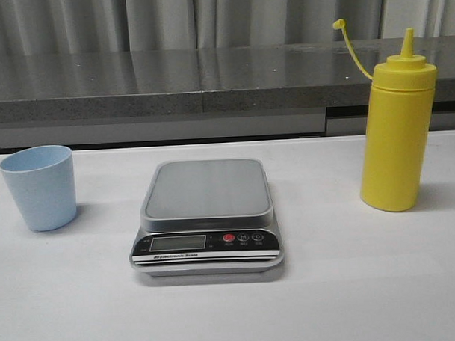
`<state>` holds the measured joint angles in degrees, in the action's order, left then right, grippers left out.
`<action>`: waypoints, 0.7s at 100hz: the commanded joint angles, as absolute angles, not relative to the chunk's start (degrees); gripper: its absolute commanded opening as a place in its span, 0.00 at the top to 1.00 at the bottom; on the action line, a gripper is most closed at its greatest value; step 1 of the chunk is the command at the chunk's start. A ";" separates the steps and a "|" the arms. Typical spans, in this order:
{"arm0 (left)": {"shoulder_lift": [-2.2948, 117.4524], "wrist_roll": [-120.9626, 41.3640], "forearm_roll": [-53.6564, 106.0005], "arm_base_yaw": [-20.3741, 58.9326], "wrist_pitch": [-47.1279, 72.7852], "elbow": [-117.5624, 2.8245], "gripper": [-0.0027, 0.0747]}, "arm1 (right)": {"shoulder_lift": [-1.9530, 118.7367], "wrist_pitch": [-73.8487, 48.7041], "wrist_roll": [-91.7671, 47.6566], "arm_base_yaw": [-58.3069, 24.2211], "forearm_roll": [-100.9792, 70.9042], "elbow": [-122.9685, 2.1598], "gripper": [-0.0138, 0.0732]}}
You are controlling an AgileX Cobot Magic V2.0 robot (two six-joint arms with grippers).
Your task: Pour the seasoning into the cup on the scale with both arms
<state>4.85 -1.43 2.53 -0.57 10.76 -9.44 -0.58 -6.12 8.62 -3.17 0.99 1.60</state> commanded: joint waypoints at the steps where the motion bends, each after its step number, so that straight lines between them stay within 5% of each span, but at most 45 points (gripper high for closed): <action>1: 10.28 -1.38 3.17 -0.66 7.45 -15.17 0.99 | -1.88 -1.44 8.60 -3.19 0.83 0.59 0.92; 39: 36.17 -3.46 2.46 -0.66 21.39 -34.51 0.96 | -1.88 -1.44 8.60 -3.19 0.83 0.59 0.92; 70: 55.29 -4.49 2.63 -0.66 23.31 -45.13 0.45 | -1.88 -1.44 8.60 -3.19 0.83 0.59 0.92</action>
